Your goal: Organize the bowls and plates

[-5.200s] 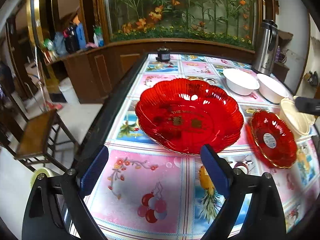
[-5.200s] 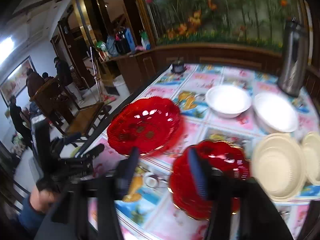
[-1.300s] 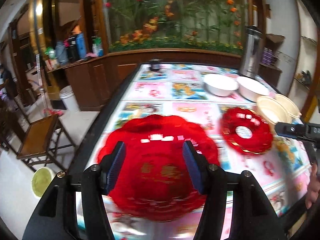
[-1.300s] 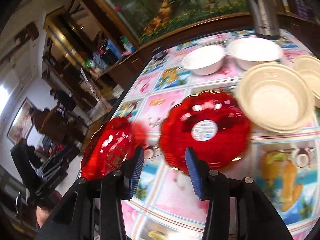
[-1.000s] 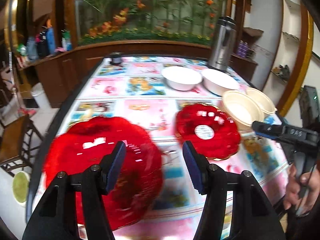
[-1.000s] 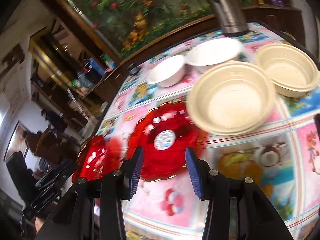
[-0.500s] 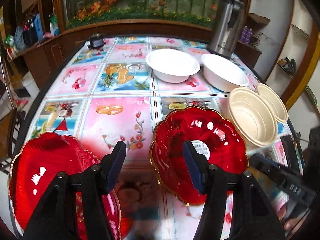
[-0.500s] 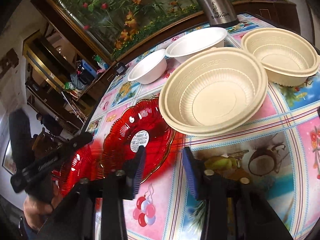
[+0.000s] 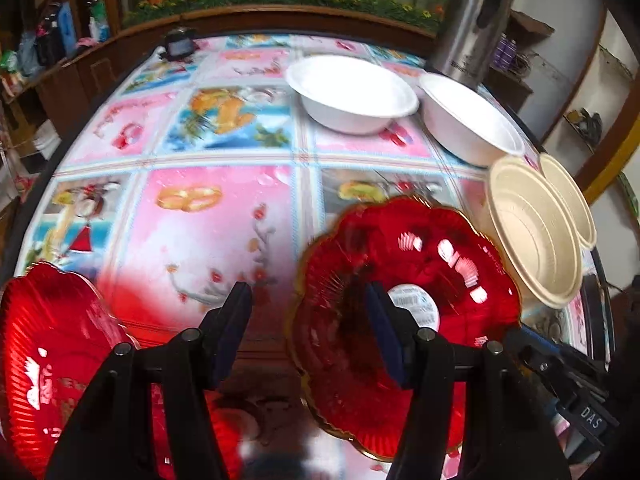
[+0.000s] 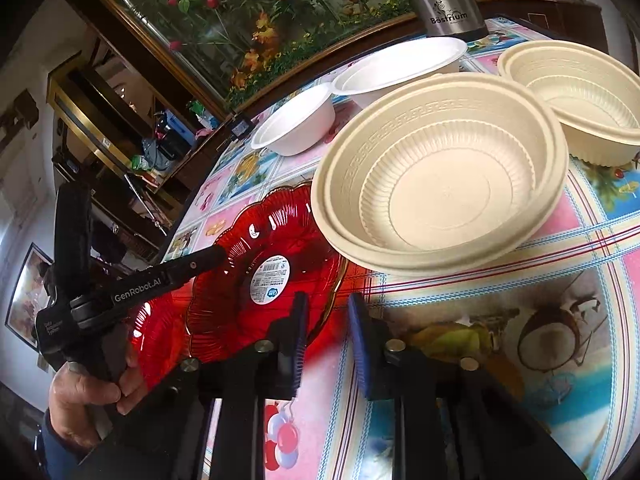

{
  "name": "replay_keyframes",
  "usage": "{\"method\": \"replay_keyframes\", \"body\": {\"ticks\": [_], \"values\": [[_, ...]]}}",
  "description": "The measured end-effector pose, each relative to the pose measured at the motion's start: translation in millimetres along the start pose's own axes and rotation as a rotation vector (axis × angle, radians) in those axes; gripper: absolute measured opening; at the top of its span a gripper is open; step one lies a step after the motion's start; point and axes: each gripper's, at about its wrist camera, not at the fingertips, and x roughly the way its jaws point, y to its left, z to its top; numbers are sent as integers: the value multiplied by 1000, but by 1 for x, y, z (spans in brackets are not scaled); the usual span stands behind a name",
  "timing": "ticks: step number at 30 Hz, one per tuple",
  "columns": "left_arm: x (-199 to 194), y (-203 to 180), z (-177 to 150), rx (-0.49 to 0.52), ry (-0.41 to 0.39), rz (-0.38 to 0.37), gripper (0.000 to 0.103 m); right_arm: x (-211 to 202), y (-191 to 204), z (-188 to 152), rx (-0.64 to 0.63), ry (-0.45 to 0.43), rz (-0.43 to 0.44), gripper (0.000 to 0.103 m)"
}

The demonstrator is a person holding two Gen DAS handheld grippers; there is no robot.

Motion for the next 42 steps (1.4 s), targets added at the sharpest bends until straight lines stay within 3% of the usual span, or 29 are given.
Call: {"method": "replay_keyframes", "body": {"ticks": [2, 3, 4, 14, 22, 42], "values": [[-1, -3, -2, 11, -13, 3, 47, -2, 1, -1, -11, -3, 3, 15], [-3, -4, -3, 11, -18, -11, 35, -2, 2, -2, -17, -7, -1, 14], [-5, -5, -4, 14, -22, -21, 34, -3, 3, -1, -19, -8, -2, 14], [-14, -14, -22, 52, -46, -41, 34, -4, -2, -2, -4, -14, -25, 14], [-33, -11, -29, 67, -107, -22, 34, -16, 16, -6, -118, -76, -50, 14], [-66, 0, -41, 38, -168, -43, 34, -41, 37, -16, -145, -125, 34, 14]]}}
